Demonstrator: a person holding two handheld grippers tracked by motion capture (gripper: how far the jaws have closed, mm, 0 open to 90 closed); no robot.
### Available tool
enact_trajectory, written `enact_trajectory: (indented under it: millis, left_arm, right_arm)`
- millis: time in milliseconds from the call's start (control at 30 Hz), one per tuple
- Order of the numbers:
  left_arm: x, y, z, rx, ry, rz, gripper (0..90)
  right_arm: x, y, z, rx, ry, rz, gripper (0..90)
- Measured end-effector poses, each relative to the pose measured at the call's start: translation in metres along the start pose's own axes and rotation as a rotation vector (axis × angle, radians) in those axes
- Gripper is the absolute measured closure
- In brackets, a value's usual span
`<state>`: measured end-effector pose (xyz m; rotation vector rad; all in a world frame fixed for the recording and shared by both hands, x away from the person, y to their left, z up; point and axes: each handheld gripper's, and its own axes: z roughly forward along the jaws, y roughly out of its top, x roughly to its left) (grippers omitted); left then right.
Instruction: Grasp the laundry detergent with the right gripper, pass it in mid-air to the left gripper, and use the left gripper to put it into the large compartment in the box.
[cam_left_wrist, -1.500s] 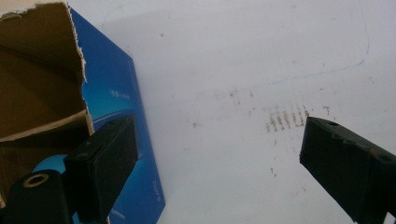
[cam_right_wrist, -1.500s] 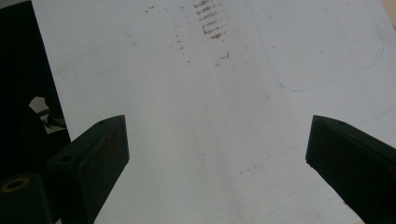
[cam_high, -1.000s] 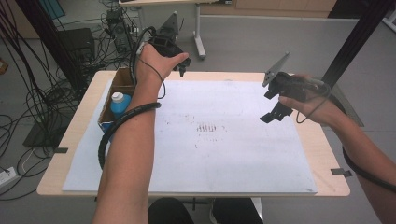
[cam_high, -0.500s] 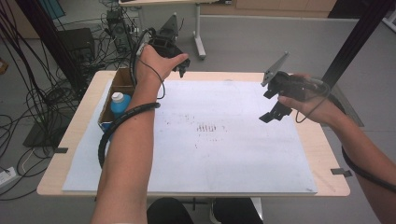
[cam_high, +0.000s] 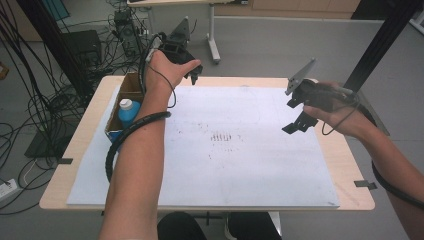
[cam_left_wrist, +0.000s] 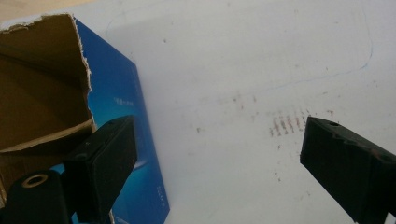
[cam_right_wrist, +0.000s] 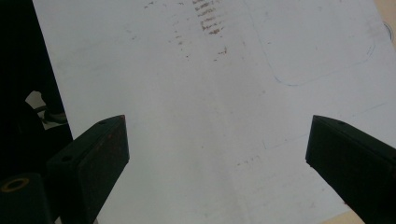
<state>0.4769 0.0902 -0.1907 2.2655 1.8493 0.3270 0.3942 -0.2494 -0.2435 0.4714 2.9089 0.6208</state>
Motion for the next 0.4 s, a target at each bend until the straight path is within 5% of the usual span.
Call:
enact_trajectory:
  millis: [400]
  left_arm:
    - [0.004, -0.0021, 0.0021, -0.001, 0.002, -0.005, 11.5]
  right_arm:
    - [-0.0001, -0.0006, 0.0031, 0.001, 0.006, -0.001, 6.0]
